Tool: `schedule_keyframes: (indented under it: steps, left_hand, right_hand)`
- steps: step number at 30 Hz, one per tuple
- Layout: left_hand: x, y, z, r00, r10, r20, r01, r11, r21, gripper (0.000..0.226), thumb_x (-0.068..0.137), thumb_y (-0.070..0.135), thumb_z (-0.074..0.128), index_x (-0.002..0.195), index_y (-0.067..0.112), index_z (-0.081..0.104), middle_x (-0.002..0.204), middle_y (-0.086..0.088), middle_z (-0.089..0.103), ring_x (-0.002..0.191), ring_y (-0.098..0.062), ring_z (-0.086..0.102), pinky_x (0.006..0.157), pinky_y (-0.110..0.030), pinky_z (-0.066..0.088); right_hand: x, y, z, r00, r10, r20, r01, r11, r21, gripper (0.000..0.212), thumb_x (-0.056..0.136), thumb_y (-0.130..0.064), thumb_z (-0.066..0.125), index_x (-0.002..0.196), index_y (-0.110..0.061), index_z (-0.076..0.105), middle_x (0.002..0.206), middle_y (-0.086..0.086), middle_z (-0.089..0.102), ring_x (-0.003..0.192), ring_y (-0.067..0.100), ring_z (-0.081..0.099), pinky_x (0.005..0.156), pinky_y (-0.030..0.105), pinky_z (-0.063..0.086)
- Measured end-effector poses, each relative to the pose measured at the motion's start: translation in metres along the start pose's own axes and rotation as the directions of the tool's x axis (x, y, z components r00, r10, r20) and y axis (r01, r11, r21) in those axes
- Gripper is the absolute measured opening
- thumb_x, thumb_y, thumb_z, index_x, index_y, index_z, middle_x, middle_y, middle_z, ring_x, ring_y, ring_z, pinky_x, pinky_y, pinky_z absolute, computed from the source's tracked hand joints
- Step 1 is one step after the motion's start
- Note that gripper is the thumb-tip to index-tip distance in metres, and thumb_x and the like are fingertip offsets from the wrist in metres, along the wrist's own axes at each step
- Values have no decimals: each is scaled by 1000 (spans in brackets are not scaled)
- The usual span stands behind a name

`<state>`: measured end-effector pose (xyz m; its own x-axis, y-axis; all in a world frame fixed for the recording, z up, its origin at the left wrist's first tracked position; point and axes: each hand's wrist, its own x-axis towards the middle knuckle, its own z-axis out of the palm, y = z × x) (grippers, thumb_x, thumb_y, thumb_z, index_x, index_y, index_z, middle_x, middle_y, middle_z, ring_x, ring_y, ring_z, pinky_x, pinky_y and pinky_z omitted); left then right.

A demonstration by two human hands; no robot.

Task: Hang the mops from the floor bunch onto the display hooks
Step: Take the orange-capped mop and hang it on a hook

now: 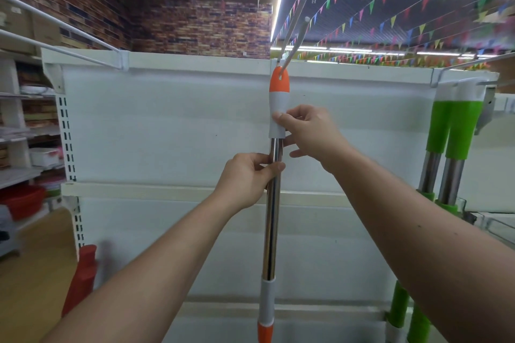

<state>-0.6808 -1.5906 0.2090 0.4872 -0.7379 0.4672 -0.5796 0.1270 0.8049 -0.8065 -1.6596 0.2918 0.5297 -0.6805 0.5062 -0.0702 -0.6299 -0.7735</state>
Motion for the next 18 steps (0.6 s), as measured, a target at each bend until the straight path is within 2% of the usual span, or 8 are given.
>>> schedule_keyframes:
  steps: [3,8,11,14,18]
  left_hand:
    - [5,0,1,1000,-10,-12,10,1000,4,10,91,42,72,86,37,65,90,-4,79,86,-26,76,87,-44,61]
    - [12,-3,5,999,-26,-23,27,1000,14,14,91,42,71,97,29,70,89,-4,78,84,-25,76,86,-43,61]
    - [15,-4,6,999,-36,-27,37,999,25,13,91,42,71,96,30,68,88,-3,77,86,-25,76,86,-42,61]
    - [19,-5,7,999,-42,-26,43,998,47,16,91,42,71,100,28,70,91,-4,77,88,-26,76,88,-43,60]
    - [19,-6,8,998,-55,-40,56,997,43,28,91,41,71,110,21,73,91,-2,75,90,-26,75,89,-42,60]
  right_hand:
    - [6,3,3,1000,8,-4,-8,1000,1,21,99,-40,63,92,-20,61,94,5,74,88,27,78,83,54,63]
    - [13,6,7,999,37,-22,-37,999,-4,34,99,-40,63,113,-9,62,99,9,73,90,29,77,83,57,63]
    - [18,9,8,999,40,-18,-41,999,-13,32,99,-39,63,110,-10,61,103,13,74,92,31,78,81,56,63]
    - [20,11,8,999,34,-16,-34,999,-10,28,99,-40,64,104,-13,60,96,9,73,92,32,78,80,56,64]
    - [19,14,10,999,35,-32,-35,999,-6,34,99,-41,63,112,-10,61,92,7,72,93,33,77,80,55,64]
